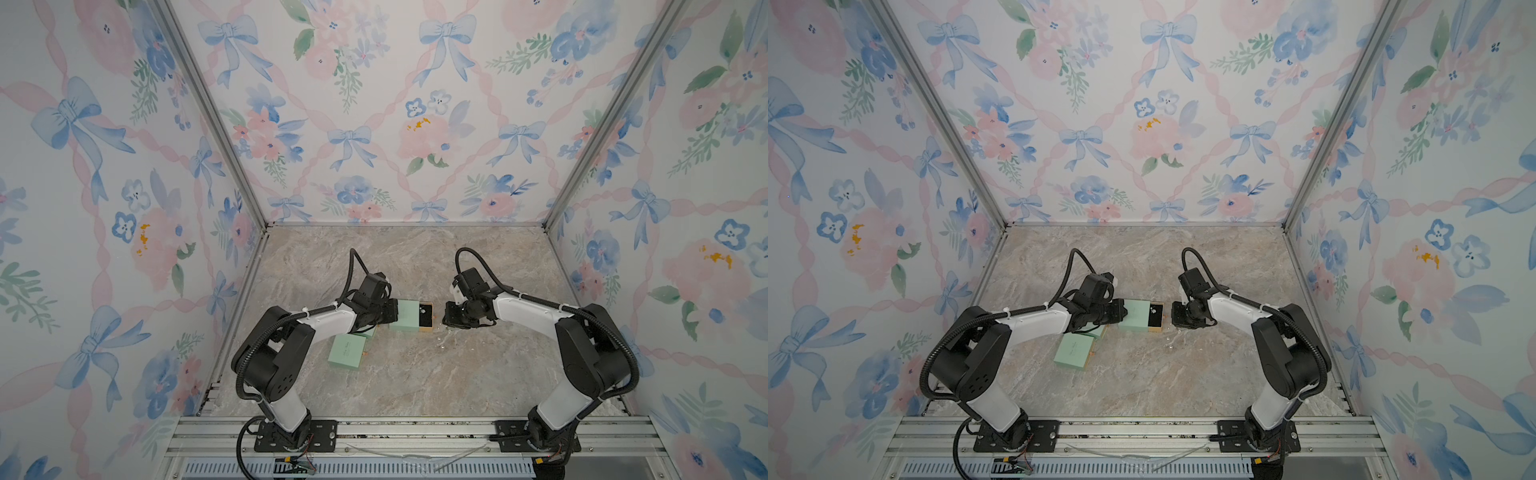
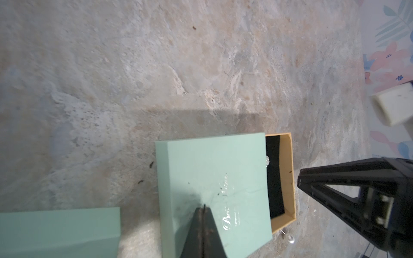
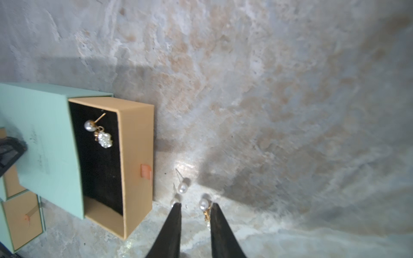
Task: Take out the earrings from the drawer-style jewelry box
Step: Place the earring at the center of the board, then pick up the earring from the drawer.
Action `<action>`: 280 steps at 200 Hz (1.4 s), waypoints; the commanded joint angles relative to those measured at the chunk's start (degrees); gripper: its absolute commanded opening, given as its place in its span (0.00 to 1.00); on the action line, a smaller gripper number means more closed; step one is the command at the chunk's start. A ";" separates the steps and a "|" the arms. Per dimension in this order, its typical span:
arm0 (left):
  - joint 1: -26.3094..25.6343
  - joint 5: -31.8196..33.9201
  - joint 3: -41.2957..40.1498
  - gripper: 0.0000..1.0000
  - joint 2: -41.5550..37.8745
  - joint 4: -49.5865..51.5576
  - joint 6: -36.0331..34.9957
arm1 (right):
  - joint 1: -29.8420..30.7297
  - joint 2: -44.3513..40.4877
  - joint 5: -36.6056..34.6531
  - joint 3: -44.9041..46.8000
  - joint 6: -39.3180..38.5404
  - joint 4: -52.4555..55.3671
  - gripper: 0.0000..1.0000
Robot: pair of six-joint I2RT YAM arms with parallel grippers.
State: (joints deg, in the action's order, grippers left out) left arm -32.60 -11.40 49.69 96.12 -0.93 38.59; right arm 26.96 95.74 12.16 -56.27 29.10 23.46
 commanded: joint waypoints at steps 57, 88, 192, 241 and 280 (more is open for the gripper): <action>0.11 1.64 -0.91 0.00 1.71 5.29 -0.93 | 1.89 -3.86 0.00 -8.29 -3.62 8.10 0.27; 0.17 1.64 -1.08 0.00 1.47 5.31 -0.93 | 3.33 -1.90 -0.09 -11.09 -5.01 9.32 0.27; 0.15 1.61 -1.20 0.00 1.08 5.30 -0.97 | 6.76 7.04 0.93 -15.51 -2.98 5.73 0.26; 0.17 1.69 -1.28 0.00 1.09 5.32 -0.86 | 7.23 9.43 1.46 -16.33 -2.21 4.59 0.25; 0.16 1.64 -1.25 0.00 1.26 5.25 -0.85 | 7.21 10.99 0.93 -17.06 -2.06 4.49 0.25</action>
State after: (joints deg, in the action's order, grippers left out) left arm -32.60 -11.40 49.67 96.12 -0.93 38.59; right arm 33.54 105.32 13.26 -71.48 26.39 27.92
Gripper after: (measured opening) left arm 0.047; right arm 0.252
